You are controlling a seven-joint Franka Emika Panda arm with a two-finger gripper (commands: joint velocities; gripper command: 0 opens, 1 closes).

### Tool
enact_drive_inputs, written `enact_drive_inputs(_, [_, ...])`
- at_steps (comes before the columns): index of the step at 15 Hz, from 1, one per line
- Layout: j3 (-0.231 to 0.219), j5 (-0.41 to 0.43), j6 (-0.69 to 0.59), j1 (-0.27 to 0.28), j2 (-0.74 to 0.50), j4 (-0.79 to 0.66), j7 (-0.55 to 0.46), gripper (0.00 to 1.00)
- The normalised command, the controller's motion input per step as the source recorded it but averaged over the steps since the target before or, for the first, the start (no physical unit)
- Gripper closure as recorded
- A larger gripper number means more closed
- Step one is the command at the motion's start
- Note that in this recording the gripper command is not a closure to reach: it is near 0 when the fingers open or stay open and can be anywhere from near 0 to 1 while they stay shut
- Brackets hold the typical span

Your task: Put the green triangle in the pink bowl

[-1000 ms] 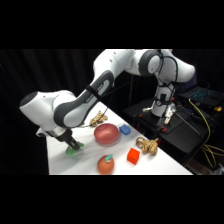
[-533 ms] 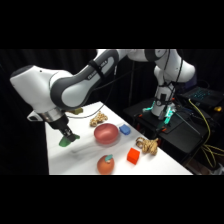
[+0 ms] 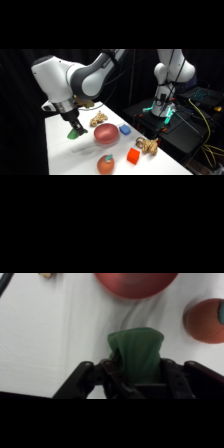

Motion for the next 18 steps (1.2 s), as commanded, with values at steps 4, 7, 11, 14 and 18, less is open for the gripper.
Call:
enact_drive_inputs(4, [-0.050,0.044,0.42,0.032,-0.69,-0.99,0.16,1.00])
enact_drive_inputs(7, [-0.061,0.048,0.39,0.033,-0.71,-0.99,0.15,1.00])
enact_drive_inputs(11, [-0.050,0.077,0.34,0.030,-0.67,-0.92,0.13,1.00])
enact_drive_inputs(14, [-0.036,0.099,0.20,0.024,-0.50,-0.60,0.05,1.00])
enact_drive_inputs(18, [-0.039,0.063,0.11,0.021,-0.40,-0.37,0.01,1.00])
